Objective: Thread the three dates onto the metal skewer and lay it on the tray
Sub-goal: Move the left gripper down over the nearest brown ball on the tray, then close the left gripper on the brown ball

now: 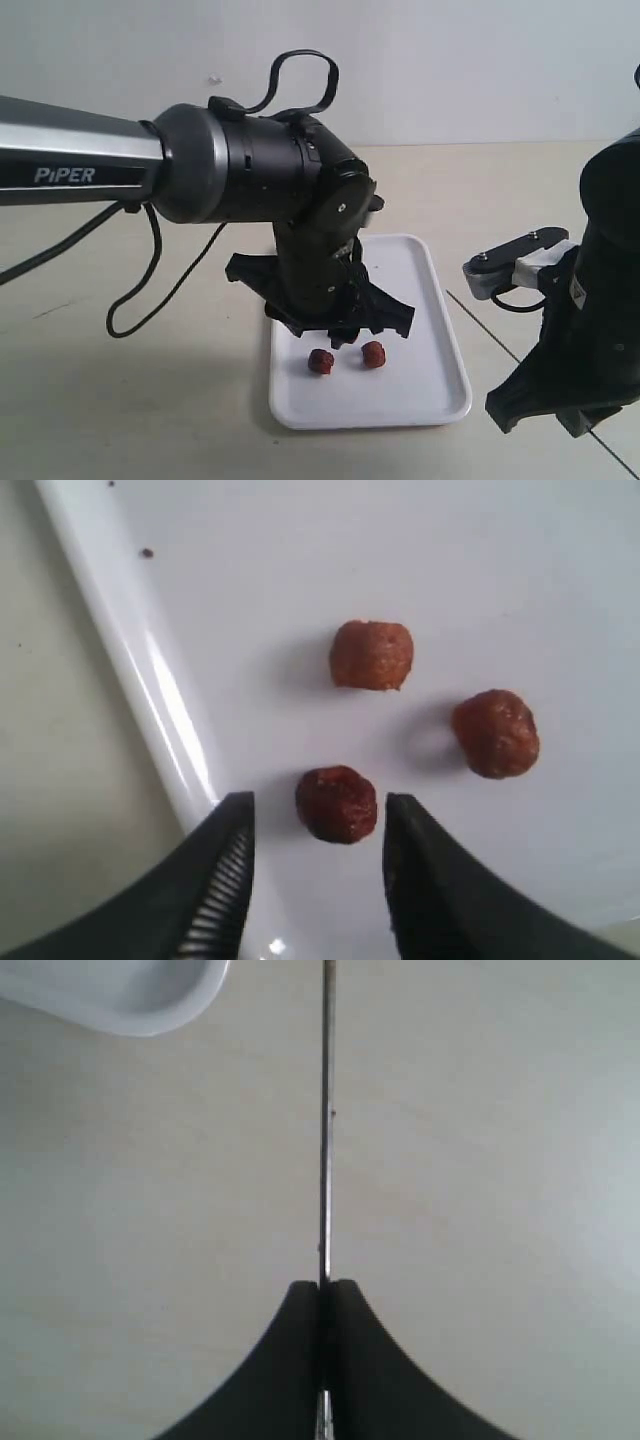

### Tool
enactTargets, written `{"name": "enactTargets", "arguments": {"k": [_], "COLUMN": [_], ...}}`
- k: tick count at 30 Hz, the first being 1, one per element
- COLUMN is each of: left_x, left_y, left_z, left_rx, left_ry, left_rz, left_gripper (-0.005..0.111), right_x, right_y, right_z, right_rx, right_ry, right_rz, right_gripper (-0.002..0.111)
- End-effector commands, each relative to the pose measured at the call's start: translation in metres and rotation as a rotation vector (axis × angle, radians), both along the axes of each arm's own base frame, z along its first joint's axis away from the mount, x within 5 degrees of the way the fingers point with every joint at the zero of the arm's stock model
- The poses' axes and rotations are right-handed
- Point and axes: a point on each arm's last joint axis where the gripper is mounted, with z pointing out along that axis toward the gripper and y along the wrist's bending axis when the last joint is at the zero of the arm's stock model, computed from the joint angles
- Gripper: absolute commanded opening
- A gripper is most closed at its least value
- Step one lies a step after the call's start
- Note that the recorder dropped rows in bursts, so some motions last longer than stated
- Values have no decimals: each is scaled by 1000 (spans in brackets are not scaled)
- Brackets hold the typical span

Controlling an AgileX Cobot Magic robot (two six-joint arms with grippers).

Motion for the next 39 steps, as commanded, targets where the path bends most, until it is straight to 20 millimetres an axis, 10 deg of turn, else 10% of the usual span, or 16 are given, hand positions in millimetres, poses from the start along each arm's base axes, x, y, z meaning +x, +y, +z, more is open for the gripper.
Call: {"name": "enactTargets", "arguments": {"k": [1,39], "left_x": [-1,0], "left_y": [-3,-5], "left_z": [-4,-31], "left_rx": [-1,26], "left_ry": [9,43], "left_rz": [47,112], "left_gripper": [42,42], "right_x": [2,2], "right_y": [0,0], "right_z": [2,2], "right_rx": [-3,-6], "right_ry": [-8,-3], "right_rz": [5,5], "right_gripper": [0,0]}}
